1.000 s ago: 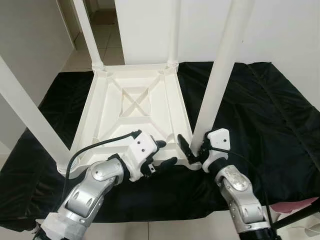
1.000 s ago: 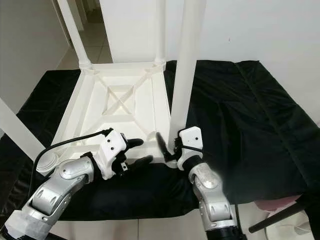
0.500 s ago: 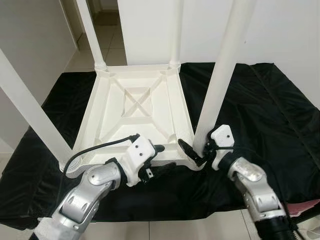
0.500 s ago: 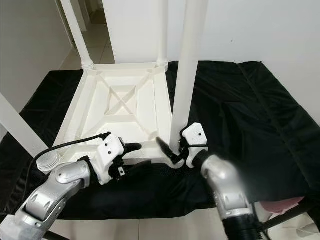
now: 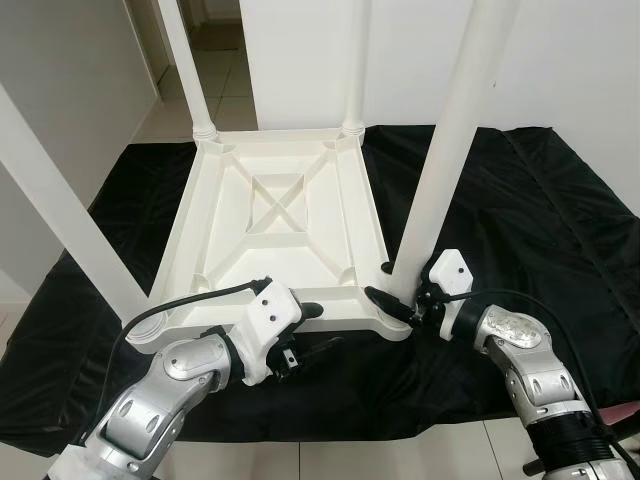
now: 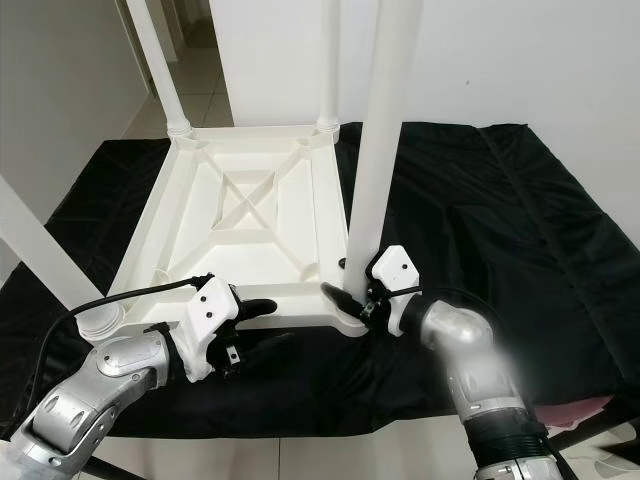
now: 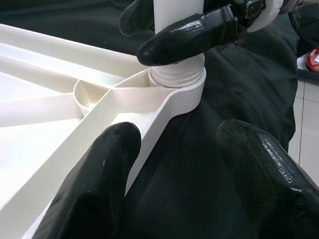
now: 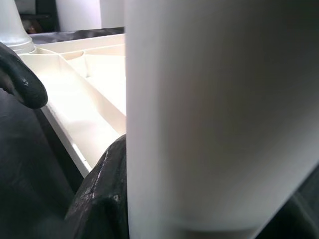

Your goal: Building children table

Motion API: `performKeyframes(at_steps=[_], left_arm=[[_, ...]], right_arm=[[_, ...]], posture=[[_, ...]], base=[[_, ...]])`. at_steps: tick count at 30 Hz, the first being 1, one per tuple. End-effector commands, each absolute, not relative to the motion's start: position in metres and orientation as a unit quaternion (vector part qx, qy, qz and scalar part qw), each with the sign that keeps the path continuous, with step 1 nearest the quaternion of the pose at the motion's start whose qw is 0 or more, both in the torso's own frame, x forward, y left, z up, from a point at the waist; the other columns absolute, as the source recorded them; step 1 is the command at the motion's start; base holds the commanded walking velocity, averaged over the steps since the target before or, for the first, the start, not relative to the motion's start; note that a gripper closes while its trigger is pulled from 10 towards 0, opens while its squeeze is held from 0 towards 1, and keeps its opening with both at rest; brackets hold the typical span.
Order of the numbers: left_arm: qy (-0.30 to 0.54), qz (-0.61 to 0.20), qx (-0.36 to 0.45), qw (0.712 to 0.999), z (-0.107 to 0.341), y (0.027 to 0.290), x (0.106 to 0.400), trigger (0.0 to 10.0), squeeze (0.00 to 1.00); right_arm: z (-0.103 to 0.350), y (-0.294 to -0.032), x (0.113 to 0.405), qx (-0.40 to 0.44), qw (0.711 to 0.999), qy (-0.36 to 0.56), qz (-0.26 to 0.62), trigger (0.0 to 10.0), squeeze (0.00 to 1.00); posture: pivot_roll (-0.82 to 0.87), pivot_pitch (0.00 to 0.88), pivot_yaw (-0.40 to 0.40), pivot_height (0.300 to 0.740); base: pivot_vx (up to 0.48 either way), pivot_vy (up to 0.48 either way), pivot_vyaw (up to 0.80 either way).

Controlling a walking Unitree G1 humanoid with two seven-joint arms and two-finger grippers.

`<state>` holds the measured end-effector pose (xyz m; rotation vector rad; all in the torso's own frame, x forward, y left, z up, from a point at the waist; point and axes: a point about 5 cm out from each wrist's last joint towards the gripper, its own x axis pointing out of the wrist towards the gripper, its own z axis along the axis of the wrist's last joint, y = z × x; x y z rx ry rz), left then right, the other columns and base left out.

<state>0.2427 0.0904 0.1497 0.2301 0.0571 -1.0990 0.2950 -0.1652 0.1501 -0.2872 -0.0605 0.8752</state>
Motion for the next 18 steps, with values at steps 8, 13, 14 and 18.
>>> performKeyframes(at_steps=[8,13,14,18], left_arm=[[0.045,-0.572,0.114,0.811,0.1463,0.0909,0.2371,10.0,0.00],[0.046,-0.572,0.113,0.811,0.1462,0.0903,0.2369,10.0,0.00],[0.046,-0.572,0.113,0.811,0.1462,0.0903,0.2369,10.0,0.00],[0.048,-0.572,0.110,0.811,0.1451,0.0898,0.2360,10.0,0.00]], right_arm=[[0.1467,-0.1701,0.2924,-0.133,0.899,-0.014,0.418,10.0,0.00],[0.1512,-0.1685,0.2899,-0.103,0.911,-0.024,0.398,10.0,0.00],[0.1512,-0.1685,0.2899,-0.103,0.911,-0.024,0.398,10.0,0.00],[0.1524,-0.1631,0.2881,-0.092,0.932,-0.027,0.351,10.0,0.00]], posture=[[-0.05,0.045,0.063,0.740],[-0.05,0.052,0.057,0.740],[-0.05,0.052,0.057,0.740],[-0.05,0.049,0.052,0.740]], base=[[0.000,0.000,0.00],[0.000,0.000,0.00],[0.000,0.000,0.00],[0.000,0.000,0.00]])
